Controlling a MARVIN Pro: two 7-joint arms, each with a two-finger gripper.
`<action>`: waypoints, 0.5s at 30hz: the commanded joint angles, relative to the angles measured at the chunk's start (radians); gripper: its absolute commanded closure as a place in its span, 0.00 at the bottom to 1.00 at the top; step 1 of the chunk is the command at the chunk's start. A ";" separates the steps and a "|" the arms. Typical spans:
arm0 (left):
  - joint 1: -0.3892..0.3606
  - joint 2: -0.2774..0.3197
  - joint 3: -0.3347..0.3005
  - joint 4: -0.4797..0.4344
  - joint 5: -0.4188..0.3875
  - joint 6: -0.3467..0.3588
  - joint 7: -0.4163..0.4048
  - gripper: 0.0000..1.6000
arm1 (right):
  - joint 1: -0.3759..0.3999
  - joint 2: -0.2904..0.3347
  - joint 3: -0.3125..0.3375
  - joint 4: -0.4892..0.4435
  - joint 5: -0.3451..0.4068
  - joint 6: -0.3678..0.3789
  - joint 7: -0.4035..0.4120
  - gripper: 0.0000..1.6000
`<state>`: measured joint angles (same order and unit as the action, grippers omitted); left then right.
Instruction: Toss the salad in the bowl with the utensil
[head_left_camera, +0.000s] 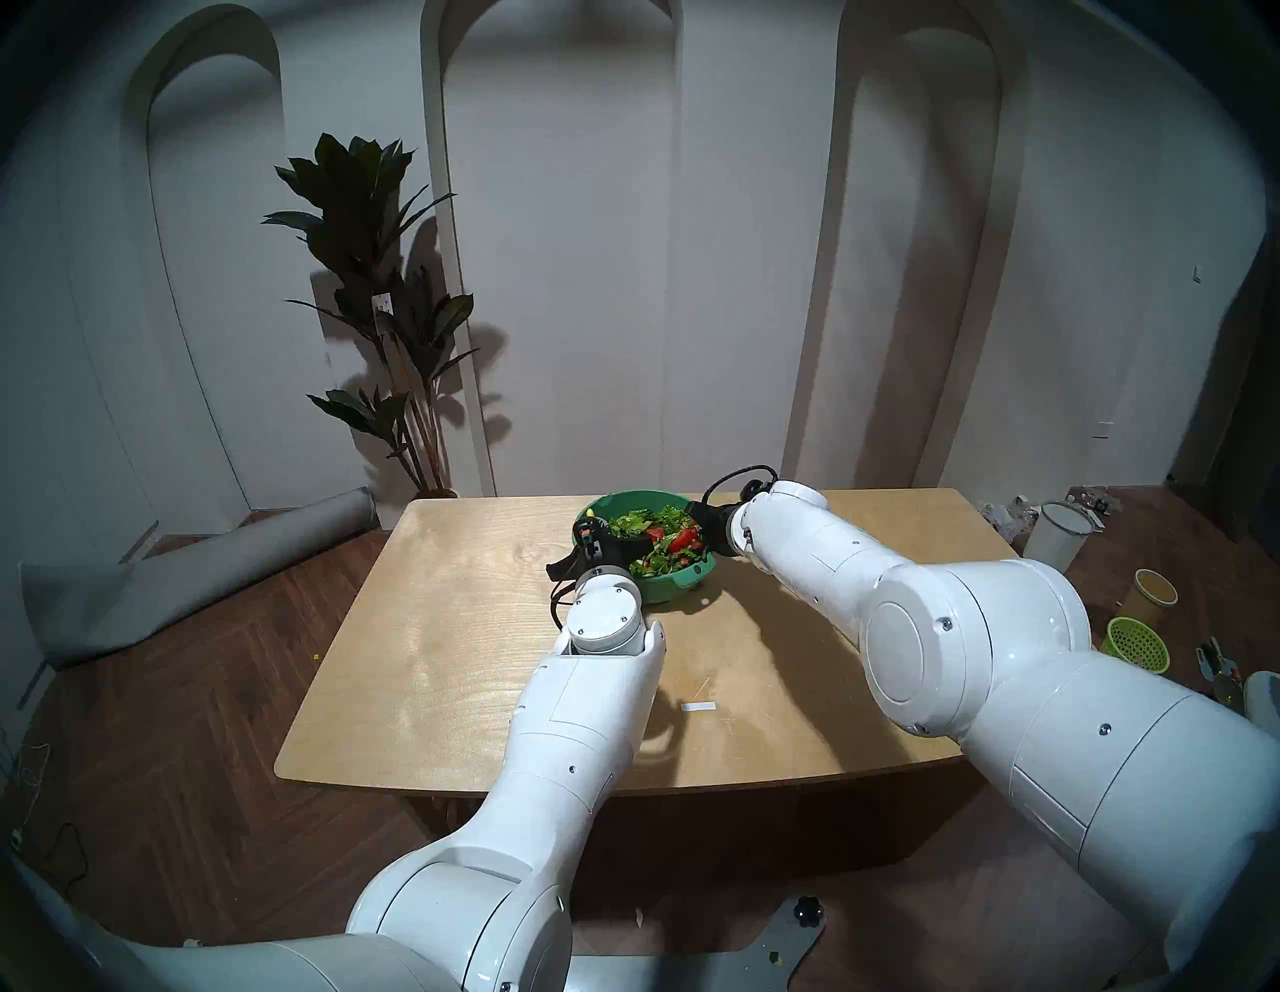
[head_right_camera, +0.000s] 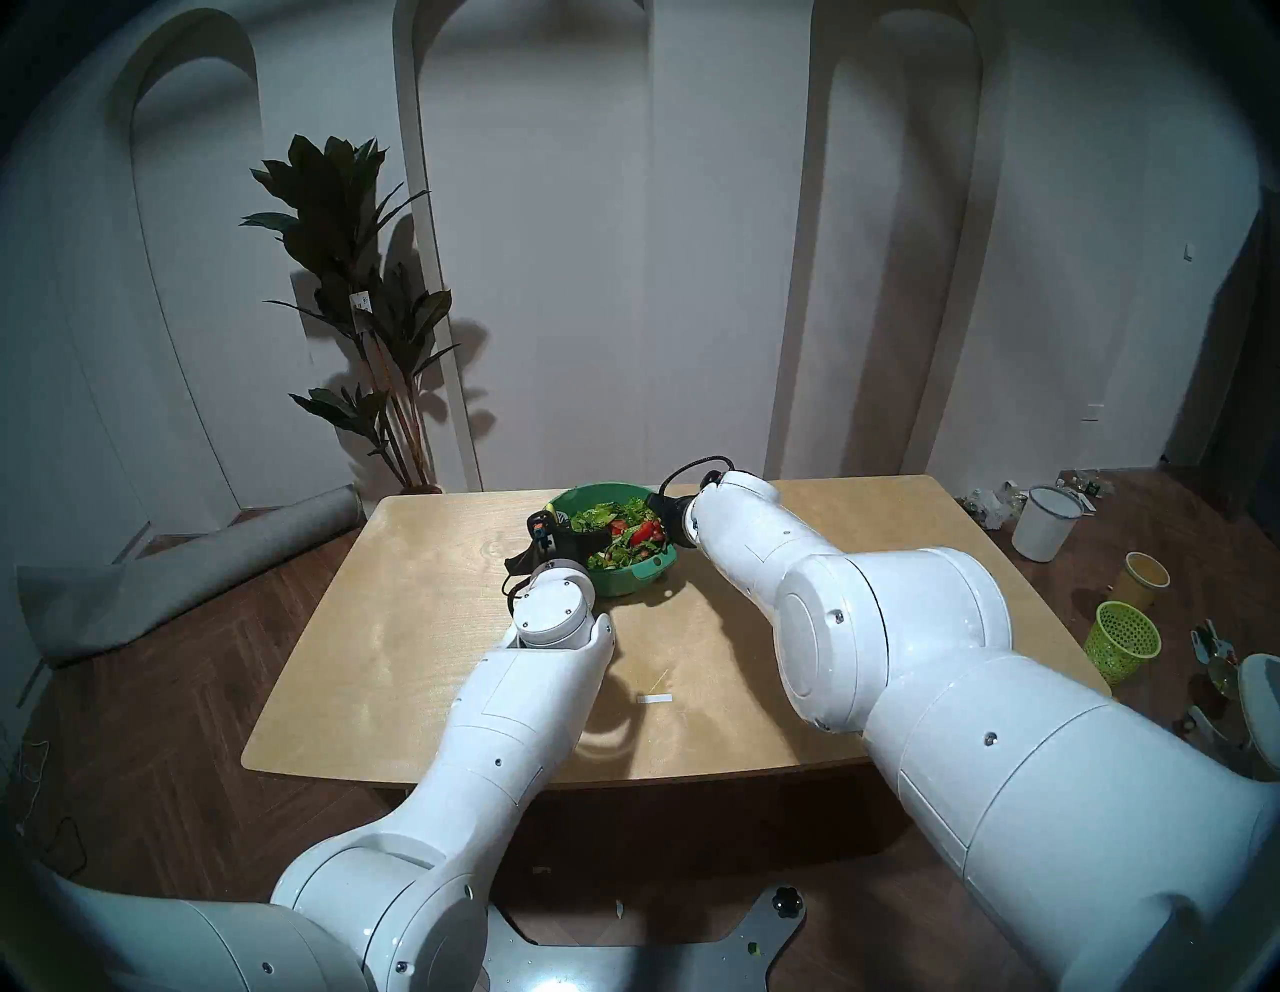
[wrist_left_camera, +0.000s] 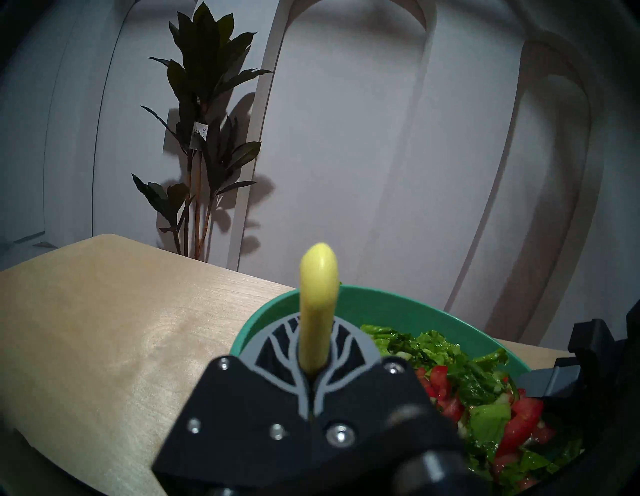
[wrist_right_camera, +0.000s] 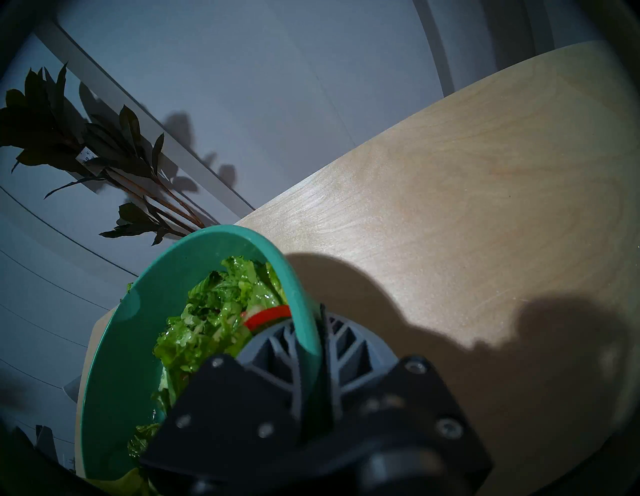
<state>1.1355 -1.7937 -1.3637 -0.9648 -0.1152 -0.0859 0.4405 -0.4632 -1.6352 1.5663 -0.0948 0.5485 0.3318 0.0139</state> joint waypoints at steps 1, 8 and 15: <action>-0.007 0.004 0.083 -0.022 -0.001 0.079 0.068 1.00 | 0.036 -0.004 0.001 -0.030 0.002 -0.008 0.006 0.82; -0.008 0.011 0.190 -0.066 -0.036 0.205 0.193 1.00 | 0.037 -0.005 0.002 -0.031 0.002 -0.009 0.008 0.82; -0.006 0.017 0.239 -0.129 -0.126 0.289 0.278 1.00 | 0.037 -0.005 0.002 -0.033 0.002 -0.011 0.008 0.82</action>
<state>1.1357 -1.7779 -1.1697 -1.0293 -0.1775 0.1436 0.6624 -0.4626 -1.6355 1.5663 -0.0956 0.5485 0.3313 0.0148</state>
